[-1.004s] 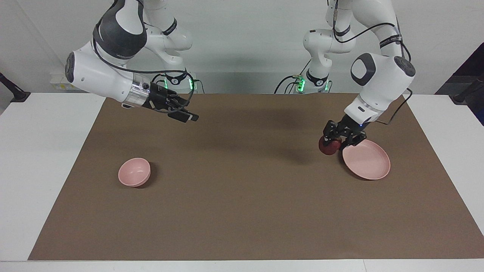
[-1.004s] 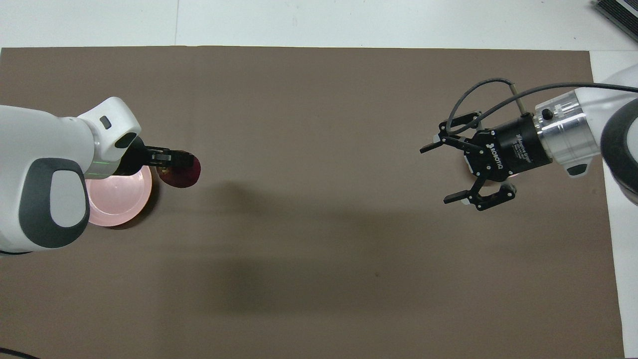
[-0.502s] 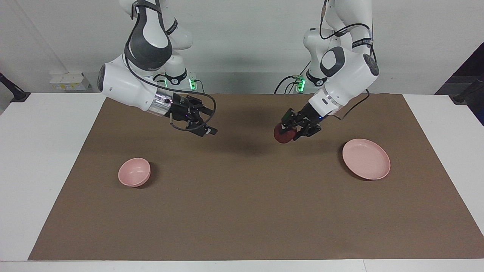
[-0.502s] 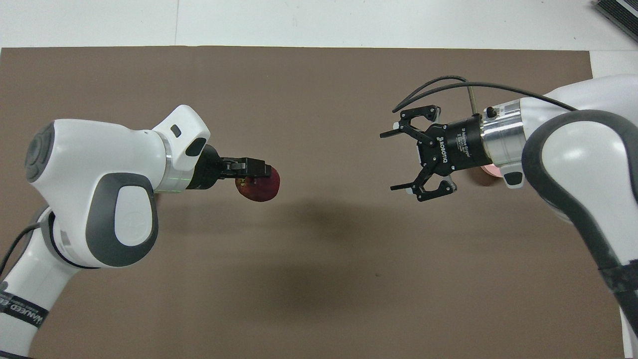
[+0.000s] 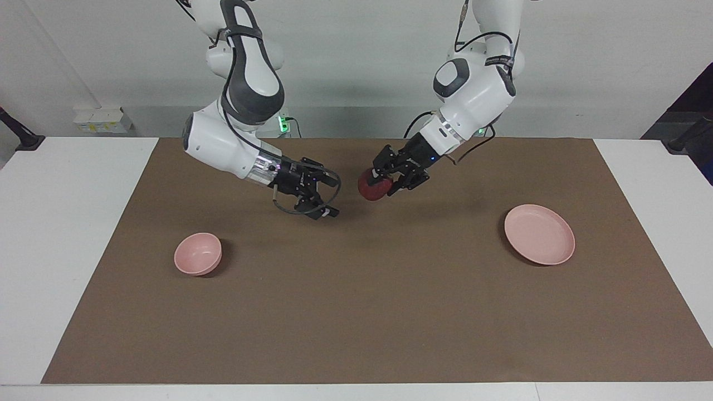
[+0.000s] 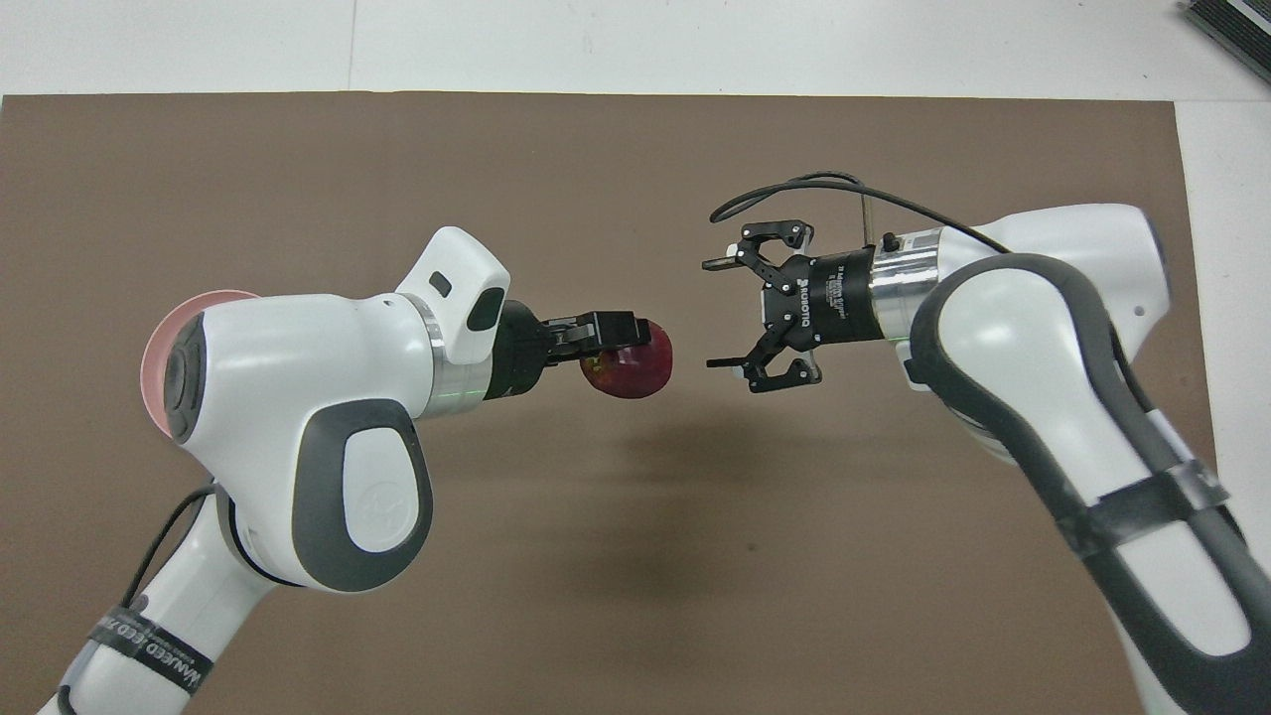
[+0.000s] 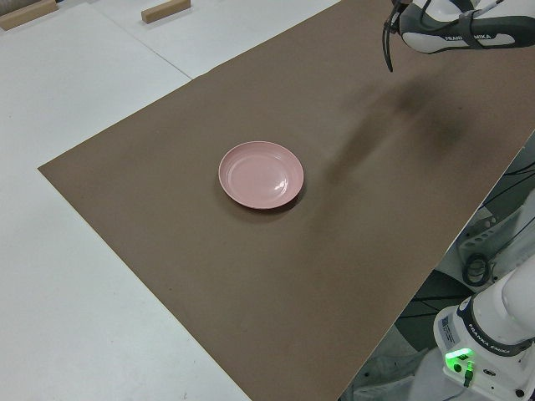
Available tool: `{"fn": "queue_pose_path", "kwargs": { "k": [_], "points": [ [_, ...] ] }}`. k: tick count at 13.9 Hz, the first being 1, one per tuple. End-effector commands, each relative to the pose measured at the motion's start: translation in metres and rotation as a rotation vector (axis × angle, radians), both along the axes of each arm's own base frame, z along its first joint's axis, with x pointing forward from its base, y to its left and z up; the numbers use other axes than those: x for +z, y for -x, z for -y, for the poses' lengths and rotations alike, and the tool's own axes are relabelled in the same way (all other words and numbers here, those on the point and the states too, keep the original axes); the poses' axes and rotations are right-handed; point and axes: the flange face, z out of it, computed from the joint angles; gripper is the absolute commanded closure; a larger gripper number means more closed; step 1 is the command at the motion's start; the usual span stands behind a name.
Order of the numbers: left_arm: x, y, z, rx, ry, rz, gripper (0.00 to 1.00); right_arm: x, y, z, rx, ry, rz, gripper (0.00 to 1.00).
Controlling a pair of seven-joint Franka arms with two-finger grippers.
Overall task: Move apple from plate to bowl
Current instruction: 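Carry the apple toward the right gripper while the right gripper approaches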
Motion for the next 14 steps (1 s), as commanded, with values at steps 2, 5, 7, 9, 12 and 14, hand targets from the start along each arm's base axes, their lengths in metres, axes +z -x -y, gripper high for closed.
{"fn": "queue_pose_path", "kwargs": {
  "k": [2,5,7,9,12,14],
  "points": [
    [0.017,-0.007,0.015,0.062,0.08,0.005,1.0,-0.005,0.004,-0.009,-0.041,-0.021,-0.006,0.0],
    [0.013,-0.014,0.015,0.072,0.08,-0.004,1.0,0.0,0.008,-0.021,-0.03,-0.079,0.008,0.0],
    [0.014,-0.018,0.014,0.076,0.081,-0.001,1.0,0.0,0.012,-0.024,-0.004,-0.099,0.019,0.0],
    [0.014,-0.025,0.017,0.079,0.09,-0.004,1.0,0.002,0.013,-0.025,-0.009,-0.124,0.015,0.0],
    [0.01,-0.029,0.02,0.081,0.088,-0.014,1.0,0.003,0.014,-0.027,0.02,-0.148,0.041,0.0],
    [0.01,-0.031,0.024,0.087,0.08,-0.023,1.0,0.005,0.015,-0.025,0.041,-0.164,0.03,0.0]
  ]
}}
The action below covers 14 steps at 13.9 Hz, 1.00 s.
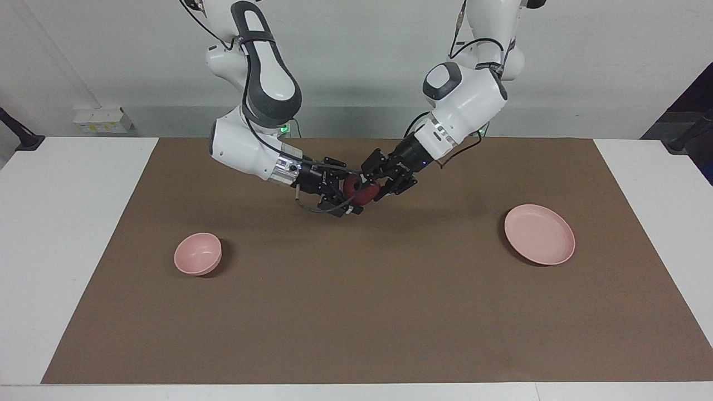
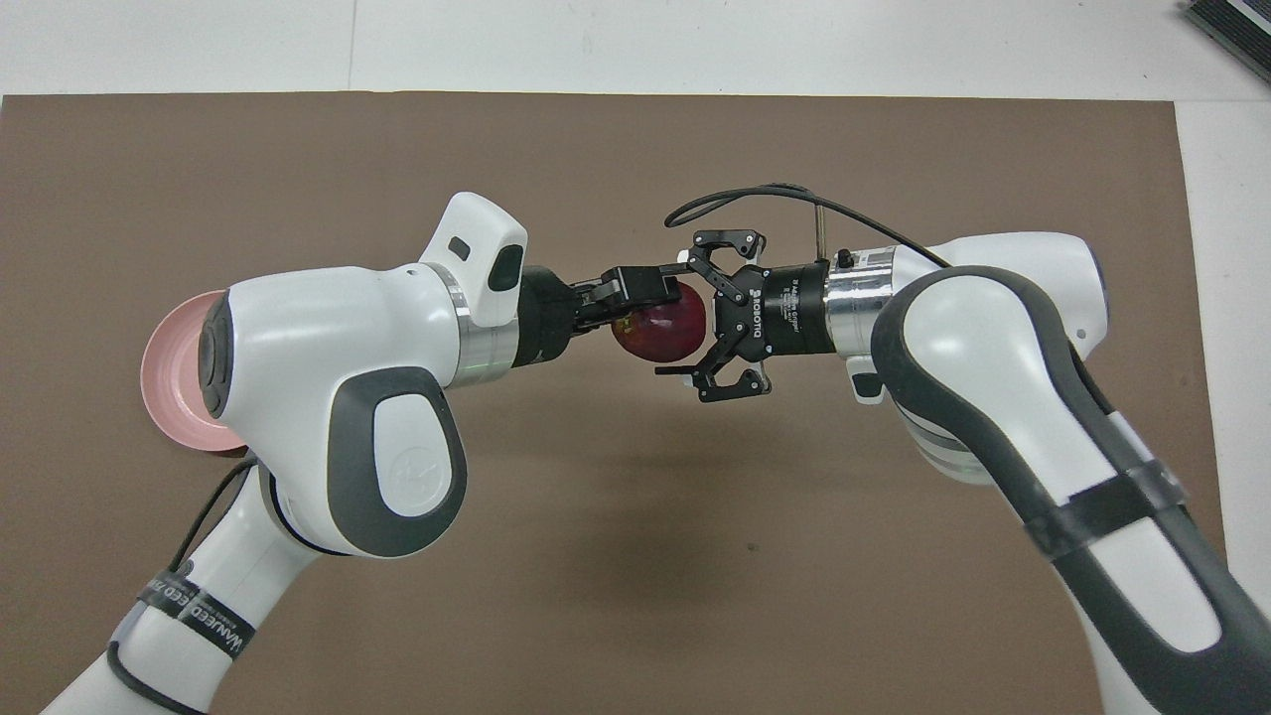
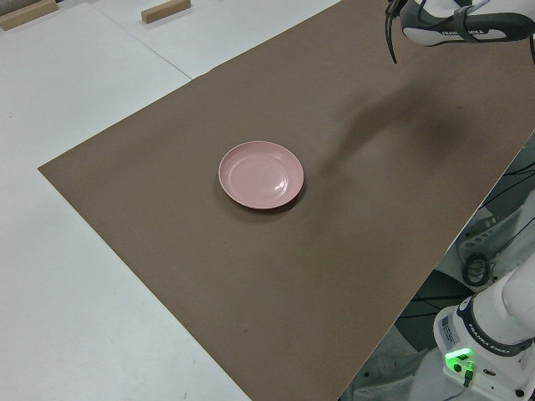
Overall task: Move apple from plate to bowl
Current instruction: 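Carry the apple toward the right gripper while the right gripper approaches, then close the right gripper on the apple and open the left gripper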
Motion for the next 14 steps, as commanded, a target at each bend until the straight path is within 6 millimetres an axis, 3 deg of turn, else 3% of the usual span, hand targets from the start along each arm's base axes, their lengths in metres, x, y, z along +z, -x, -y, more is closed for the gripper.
{"fn": "queue_pose_path", "kwargs": {
  "k": [1,2,3,4,8,9,11,14],
  "points": [
    [0.0082,-0.0055,0.0074,0.017,0.009,0.0,1.0,0.0052,0.0064,0.0017,0.02,-0.035,0.015,0.0],
    [0.0082,-0.0049,0.0082,0.017,0.01,-0.001,1.0,0.0052,0.0063,0.0019,0.018,-0.034,0.014,0.06],
    [0.0082,-0.0049,0.0082,0.018,0.01,-0.002,1.0,0.0052,0.0055,0.0042,0.016,-0.035,0.013,0.58],
    [0.0081,-0.0048,0.0084,0.018,0.01,-0.004,1.0,0.0057,0.0059,0.0026,0.028,-0.031,0.029,1.0],
    [0.0087,-0.005,0.0062,0.012,0.01,-0.014,0.99,0.0049,0.0064,0.001,0.065,-0.017,0.079,1.0],
    [0.0104,-0.005,0.0062,0.012,0.01,-0.011,0.83,0.0049,0.0064,0.001,0.067,-0.017,0.083,1.0],
    [0.0131,-0.0046,0.0061,0.011,0.009,-0.005,0.38,0.0057,0.0061,0.0009,0.069,-0.018,0.088,1.0],
    [0.0153,-0.0031,0.0075,-0.003,-0.002,0.003,0.02,0.0063,0.006,0.0007,0.072,-0.017,0.091,1.0]
  ]
}}
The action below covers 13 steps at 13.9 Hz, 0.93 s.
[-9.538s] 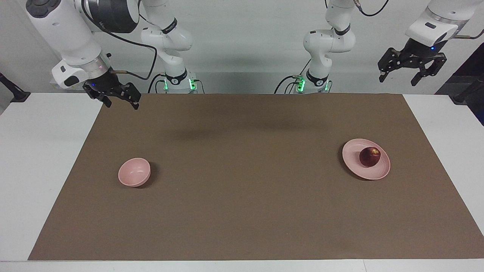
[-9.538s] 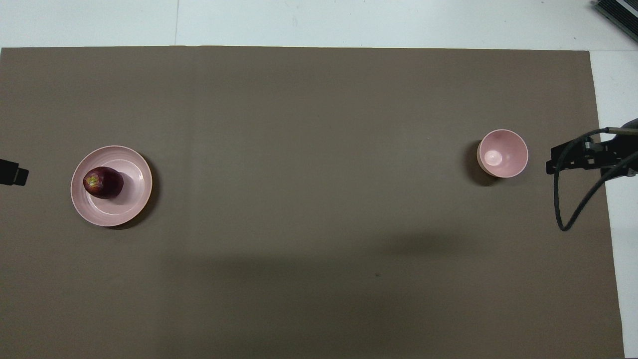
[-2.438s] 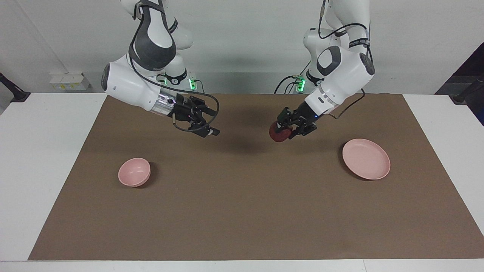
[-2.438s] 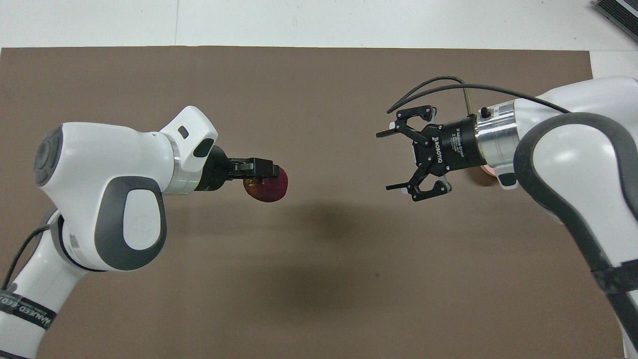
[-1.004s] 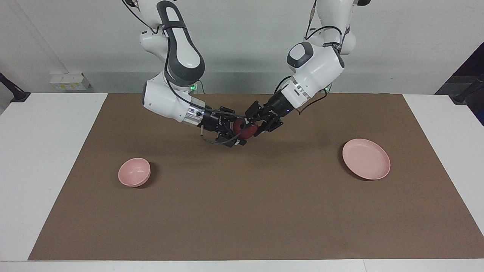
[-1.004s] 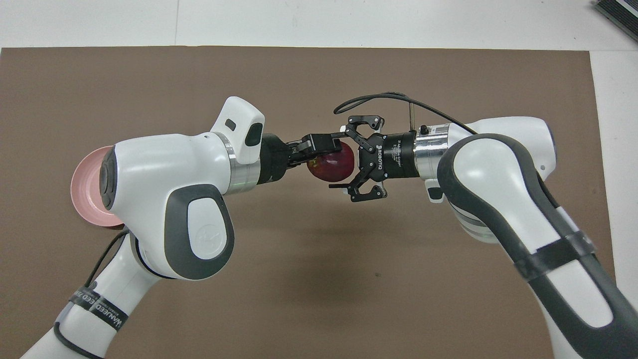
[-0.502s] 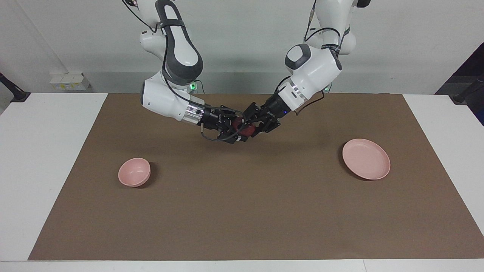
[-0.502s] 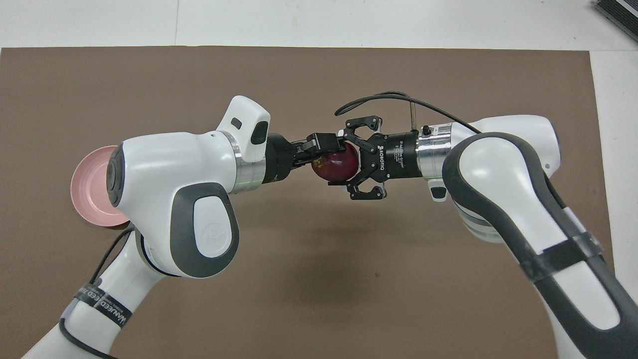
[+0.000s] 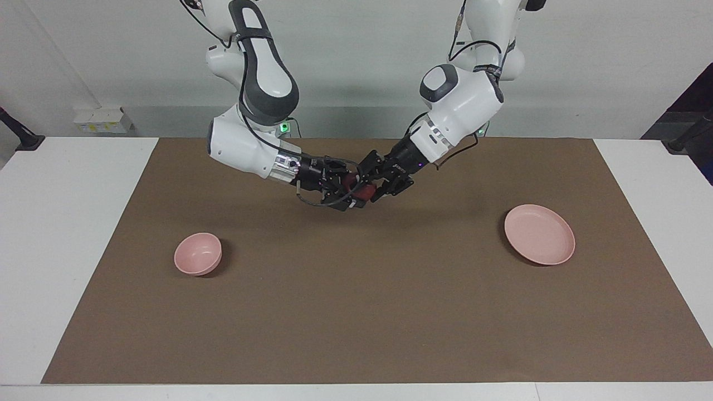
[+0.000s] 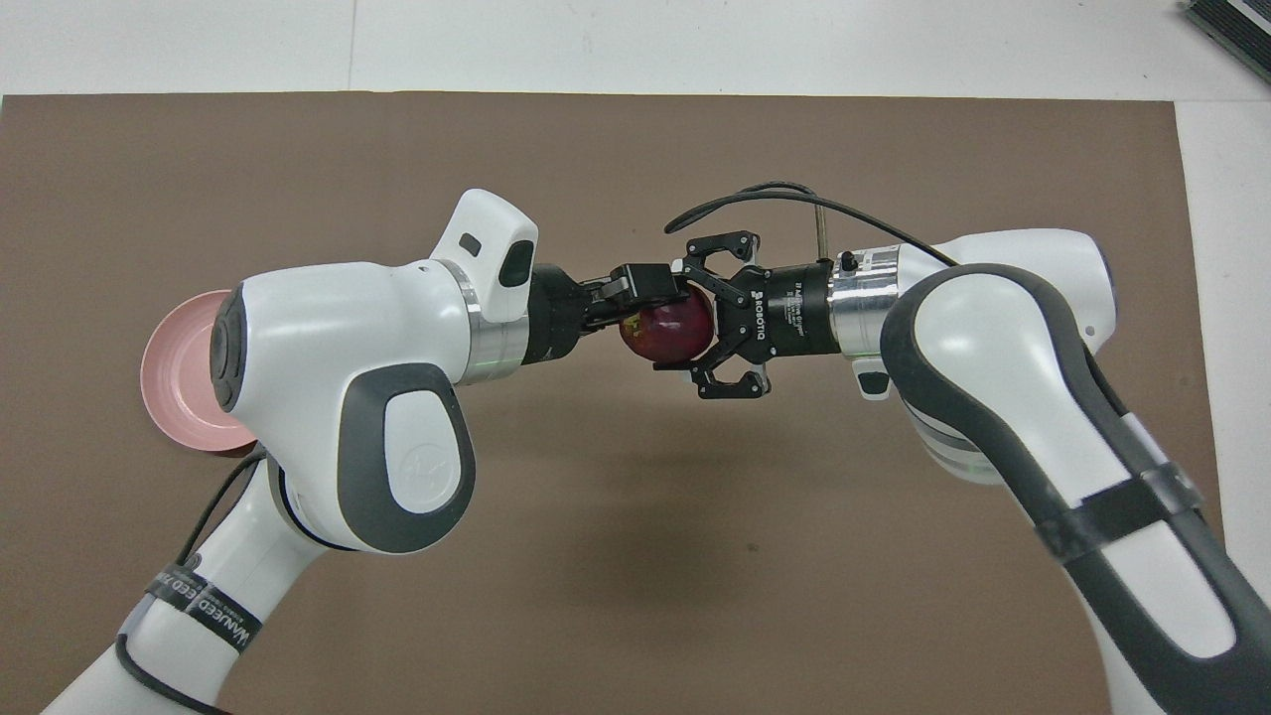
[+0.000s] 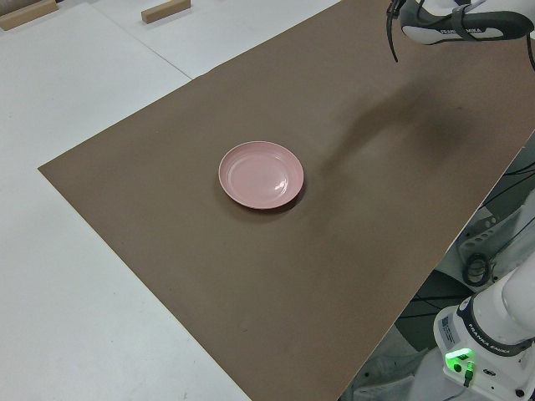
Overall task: Move apple from plate to bowl
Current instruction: 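Close the right gripper on the apple and open the left gripper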
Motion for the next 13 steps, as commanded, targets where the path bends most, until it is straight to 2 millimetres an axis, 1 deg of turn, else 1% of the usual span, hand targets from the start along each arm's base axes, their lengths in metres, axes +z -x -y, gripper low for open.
{"fn": "queue_pose_path", "kwargs": {
  "k": [1,3,4,6,8,10,12,13],
  "points": [
    [0.016,-0.001,0.002,-0.012,-0.011,0.015,0.0,0.001,0.006,-0.001,0.024,-0.013,0.018,1.0],
    [0.019,-0.001,-0.005,-0.037,-0.042,0.019,0.0,0.002,0.006,-0.001,0.025,-0.014,0.019,1.0],
    [0.027,-0.001,-0.015,-0.055,-0.061,0.023,0.0,0.002,0.006,-0.001,0.027,-0.012,0.021,1.0],
    [0.034,-0.005,-0.049,-0.112,-0.154,0.005,0.0,0.001,0.006,-0.001,0.026,-0.009,0.02,1.0],
    [0.035,-0.003,-0.077,-0.184,-0.299,-0.007,0.0,0.003,0.006,-0.001,0.029,-0.009,0.024,1.0],
    [0.032,-0.003,-0.098,-0.225,-0.431,0.0,0.0,0.002,0.006,-0.001,0.055,0.026,0.028,1.0],
    [0.027,-0.004,-0.119,-0.268,-0.594,0.007,0.0,0.007,0.004,0.009,0.084,0.023,0.018,1.0],
    [0.026,-0.004,-0.131,-0.304,-0.657,0.014,0.0,0.014,0.004,0.015,0.13,0.058,0.042,1.0]
  ]
}}
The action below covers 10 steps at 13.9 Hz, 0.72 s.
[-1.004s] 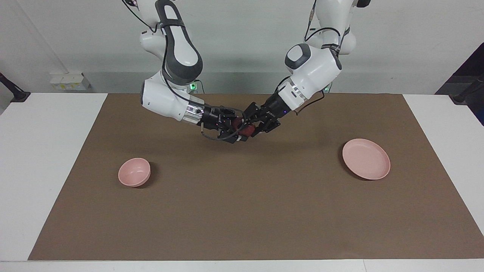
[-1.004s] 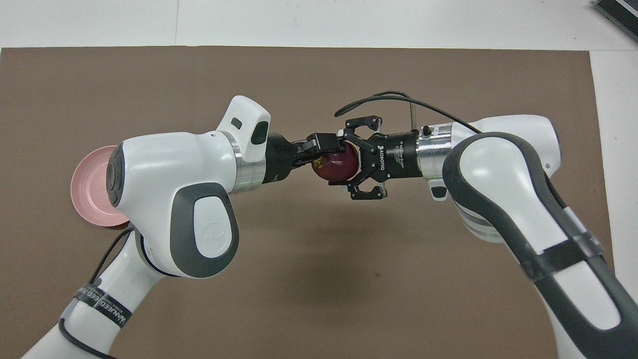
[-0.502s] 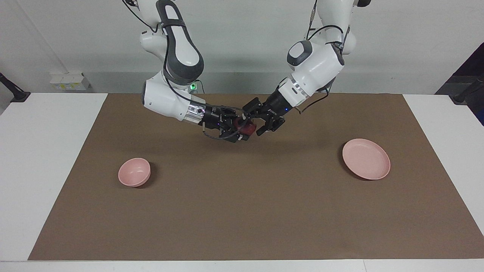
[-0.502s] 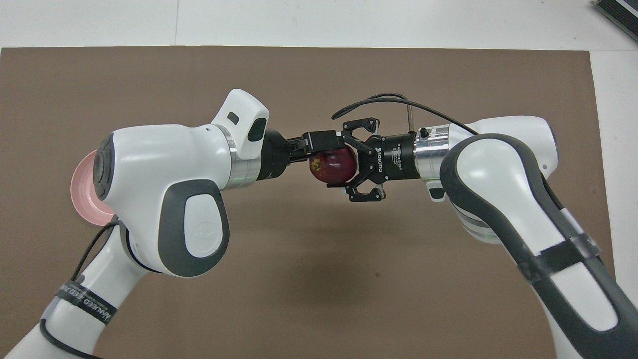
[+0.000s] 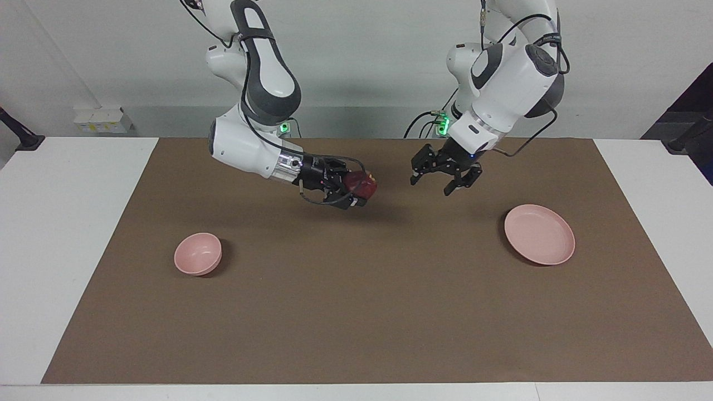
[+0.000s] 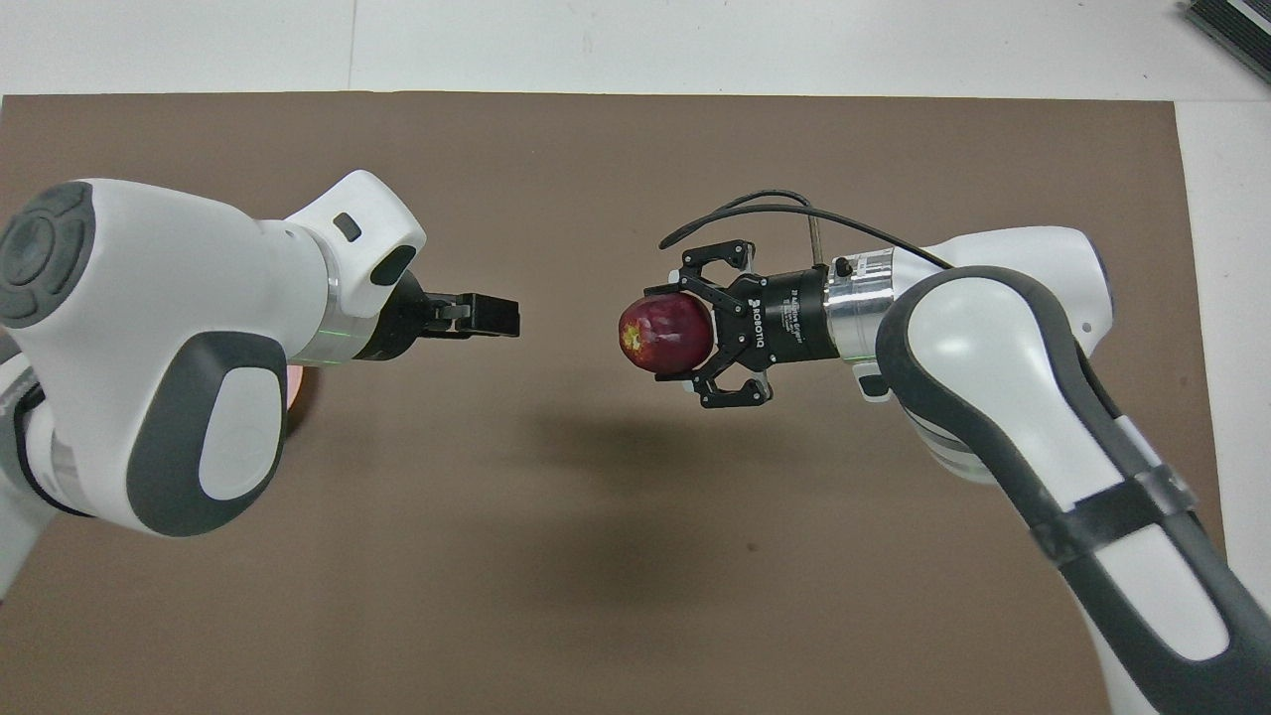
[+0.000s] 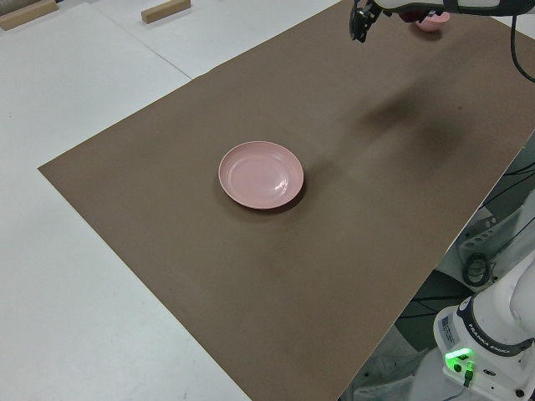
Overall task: Move apple from plate to bowl
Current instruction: 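Carry the apple toward the bowl while the left gripper withdraws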
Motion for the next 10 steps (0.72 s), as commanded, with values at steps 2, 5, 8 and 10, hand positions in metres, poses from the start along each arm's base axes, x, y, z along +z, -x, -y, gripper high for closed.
{"fn": "queue_pose_path", "kwargs": {
  "k": [2,5,8,10],
  "points": [
    [0.0,0.002,-0.044,-0.117,-0.159,-0.002,0.0,0.045,-0.007,0.034,0.179,0.164,0.097,1.0],
    [0.012,-0.005,-0.07,-0.128,-0.162,0.024,0.0,0.056,-0.011,0.067,0.202,0.202,0.101,1.0],
    [0.014,-0.008,-0.078,-0.129,-0.2,0.037,0.0,0.072,-0.019,0.103,0.234,0.338,0.19,1.0],
    [0.015,-0.011,-0.091,-0.117,-0.23,0.044,0.0,0.077,-0.025,0.121,0.265,0.399,0.247,1.0]
  ]
}}
